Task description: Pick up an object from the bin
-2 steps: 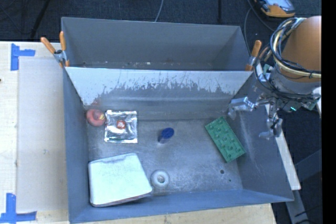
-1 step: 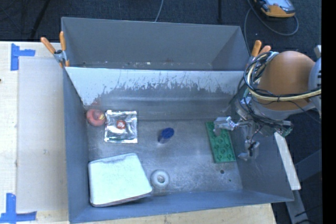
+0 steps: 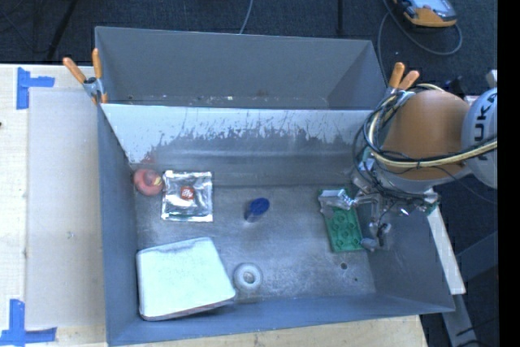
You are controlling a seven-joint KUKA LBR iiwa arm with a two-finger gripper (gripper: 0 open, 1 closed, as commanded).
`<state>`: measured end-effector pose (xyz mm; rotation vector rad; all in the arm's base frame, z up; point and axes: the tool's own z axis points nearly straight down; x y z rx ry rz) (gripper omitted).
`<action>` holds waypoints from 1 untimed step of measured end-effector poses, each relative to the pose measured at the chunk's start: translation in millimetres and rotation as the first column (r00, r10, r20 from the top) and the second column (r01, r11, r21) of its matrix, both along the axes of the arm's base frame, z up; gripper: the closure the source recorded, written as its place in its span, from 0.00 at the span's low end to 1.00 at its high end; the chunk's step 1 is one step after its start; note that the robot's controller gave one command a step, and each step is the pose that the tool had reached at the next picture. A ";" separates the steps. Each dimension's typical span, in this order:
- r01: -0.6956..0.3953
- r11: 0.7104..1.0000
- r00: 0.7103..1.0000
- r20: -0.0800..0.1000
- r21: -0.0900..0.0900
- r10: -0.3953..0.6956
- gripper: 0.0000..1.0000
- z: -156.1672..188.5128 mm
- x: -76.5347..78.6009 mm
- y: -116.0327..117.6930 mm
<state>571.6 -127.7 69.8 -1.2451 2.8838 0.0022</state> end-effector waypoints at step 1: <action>-0.002 1.000 1.000 0.006 -0.001 0.002 1.00 4.7 2.7 0.3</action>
Offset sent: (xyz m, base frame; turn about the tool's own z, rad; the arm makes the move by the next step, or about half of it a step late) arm 0.0000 0.0000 0.0000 0.0000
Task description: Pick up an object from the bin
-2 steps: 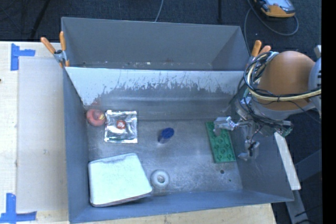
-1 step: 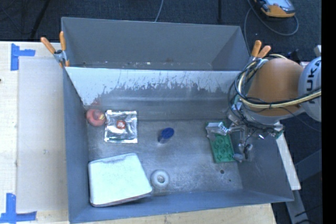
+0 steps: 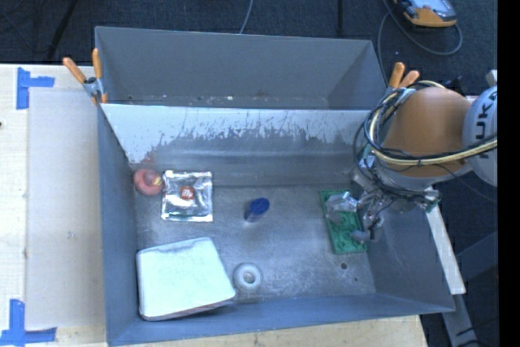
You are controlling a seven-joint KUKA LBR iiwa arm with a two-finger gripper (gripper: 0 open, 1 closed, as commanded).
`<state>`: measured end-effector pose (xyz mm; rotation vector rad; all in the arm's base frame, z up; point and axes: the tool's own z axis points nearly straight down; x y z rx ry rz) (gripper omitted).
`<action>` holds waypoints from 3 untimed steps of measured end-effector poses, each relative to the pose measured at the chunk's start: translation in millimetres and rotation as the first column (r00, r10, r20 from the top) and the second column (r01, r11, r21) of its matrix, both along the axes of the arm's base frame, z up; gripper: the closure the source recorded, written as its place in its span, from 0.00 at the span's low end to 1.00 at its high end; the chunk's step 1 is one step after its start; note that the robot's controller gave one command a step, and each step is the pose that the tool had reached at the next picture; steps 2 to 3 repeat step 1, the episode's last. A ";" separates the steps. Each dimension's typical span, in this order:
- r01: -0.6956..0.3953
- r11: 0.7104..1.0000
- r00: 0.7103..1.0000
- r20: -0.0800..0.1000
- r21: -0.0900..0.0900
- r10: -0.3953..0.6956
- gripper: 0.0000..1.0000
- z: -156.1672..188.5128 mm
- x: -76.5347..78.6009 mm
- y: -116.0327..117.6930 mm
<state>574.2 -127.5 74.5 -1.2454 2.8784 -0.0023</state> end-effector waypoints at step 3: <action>-0.077 0.997 0.997 0.004 -0.003 0.077 1.00 176.3 -0.4 -7.6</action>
Offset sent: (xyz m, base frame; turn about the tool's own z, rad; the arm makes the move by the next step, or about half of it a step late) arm -0.0025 -0.0078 0.1718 -0.0792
